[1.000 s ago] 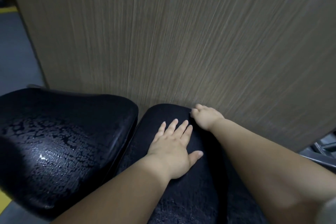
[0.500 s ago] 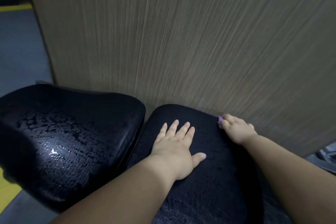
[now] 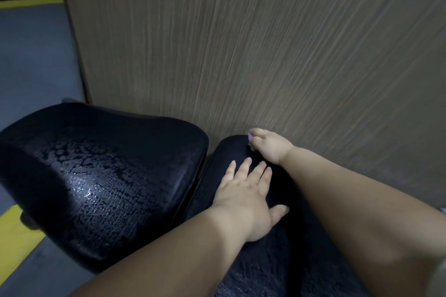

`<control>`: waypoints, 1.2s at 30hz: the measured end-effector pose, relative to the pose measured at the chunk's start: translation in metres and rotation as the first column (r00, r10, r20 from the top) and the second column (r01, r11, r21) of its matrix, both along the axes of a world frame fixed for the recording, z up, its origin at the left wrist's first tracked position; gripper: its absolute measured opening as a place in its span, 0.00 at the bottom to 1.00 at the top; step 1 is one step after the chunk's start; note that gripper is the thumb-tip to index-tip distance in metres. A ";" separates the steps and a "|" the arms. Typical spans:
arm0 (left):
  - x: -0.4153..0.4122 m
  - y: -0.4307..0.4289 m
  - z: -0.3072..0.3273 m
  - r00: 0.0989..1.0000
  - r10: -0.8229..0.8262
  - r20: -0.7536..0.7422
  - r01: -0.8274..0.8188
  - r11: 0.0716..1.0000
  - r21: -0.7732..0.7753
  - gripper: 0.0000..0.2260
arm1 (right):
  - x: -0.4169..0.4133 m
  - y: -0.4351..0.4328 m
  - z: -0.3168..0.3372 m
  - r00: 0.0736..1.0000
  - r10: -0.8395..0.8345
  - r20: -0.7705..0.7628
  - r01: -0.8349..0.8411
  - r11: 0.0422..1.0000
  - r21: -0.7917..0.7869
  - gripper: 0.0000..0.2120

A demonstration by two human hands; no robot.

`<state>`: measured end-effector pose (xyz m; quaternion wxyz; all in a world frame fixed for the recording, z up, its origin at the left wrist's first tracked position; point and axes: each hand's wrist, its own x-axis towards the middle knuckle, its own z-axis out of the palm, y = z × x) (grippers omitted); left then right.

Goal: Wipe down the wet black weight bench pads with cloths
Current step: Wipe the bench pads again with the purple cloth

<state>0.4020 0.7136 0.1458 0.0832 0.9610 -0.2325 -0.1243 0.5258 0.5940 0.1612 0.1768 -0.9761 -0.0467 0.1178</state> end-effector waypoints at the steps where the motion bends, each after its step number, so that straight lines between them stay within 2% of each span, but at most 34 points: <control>1: 0.000 0.000 0.001 1.000 0.002 -0.005 -0.002 1.000 -0.003 0.36 | 0.002 0.007 -0.001 0.999 0.008 -0.033 -0.005 0.995 0.104 0.10; 4: 0.000 0.000 0.002 1.000 0.003 -0.010 -0.003 1.000 -0.007 0.36 | 0.002 0.016 0.001 0.992 0.032 -0.119 0.011 0.938 0.347 0.12; 7: -0.001 0.001 0.003 1.000 -0.007 0.003 0.007 1.000 0.018 0.35 | -0.002 0.003 0.004 0.989 0.047 -0.139 0.020 0.894 0.449 0.14; 9: -0.002 0.002 0.002 1.000 -0.010 0.015 0.010 1.000 0.010 0.36 | -0.004 -0.013 0.003 0.992 0.009 -0.127 0.045 0.910 0.412 0.14; 14: -0.002 0.006 -0.002 0.999 -0.015 0.029 0.016 0.999 -0.035 0.36 | -0.002 -0.030 0.002 0.996 -0.019 -0.091 0.037 0.980 0.197 0.14; 17: -0.001 0.008 -0.003 0.999 -0.034 0.038 0.035 0.998 -0.045 0.36 | 0.004 -0.015 0.000 0.994 -0.018 -0.111 0.038 0.983 0.178 0.11; 19: 0.001 0.009 -0.001 0.998 -0.025 0.053 0.031 0.993 -0.113 0.35 | 0.008 -0.003 0.000 0.995 -0.013 -0.099 0.030 0.986 0.165 0.11; 21: 0.006 0.014 0.004 0.995 0.028 0.097 -0.004 0.971 -0.238 0.29 | 0.010 0.009 0.003 0.995 0.034 -0.099 -0.018 0.987 0.159 0.20; 23: 0.010 0.021 0.009 0.977 0.120 0.178 -0.054 0.939 -0.340 0.20 | 0.011 0.019 0.002 0.987 0.114 -0.111 -0.092 0.979 0.182 0.25; 25: 0.014 0.029 0.013 0.946 0.232 0.225 -0.128 0.908 -0.400 0.11 | 0.009 0.026 0.000 0.976 0.178 -0.127 -0.148 0.965 0.218 0.25; 27: 0.018 0.038 0.014 0.912 0.354 0.207 -0.230 0.860 -0.456 0.07 | 0.007 0.028 -0.002 0.972 0.206 -0.116 -0.173 0.953 0.248 0.22; 30: 0.026 0.046 0.010 0.855 0.499 0.143 -0.364 0.772 -0.520 0.11 | -0.004 0.032 0.005 0.981 0.172 -0.091 -0.132 0.931 0.340 0.12; 31: 0.029 0.048 0.008 0.840 0.527 0.127 -0.391 0.752 -0.531 0.11 | -0.006 0.032 0.004 0.980 0.178 -0.086 -0.131 0.911 0.391 0.11; 33: 0.034 0.050 0.007 0.835 0.544 0.085 -0.414 0.722 -0.554 0.13 | -0.010 0.032 0.002 0.978 0.206 -0.022 -0.174 0.876 0.450 0.15; 36: 0.042 0.050 0.008 0.870 0.493 -0.003 -0.392 0.689 -0.610 0.18 | -0.015 0.029 -0.002 0.959 0.263 0.103 -0.282 0.898 0.338 0.15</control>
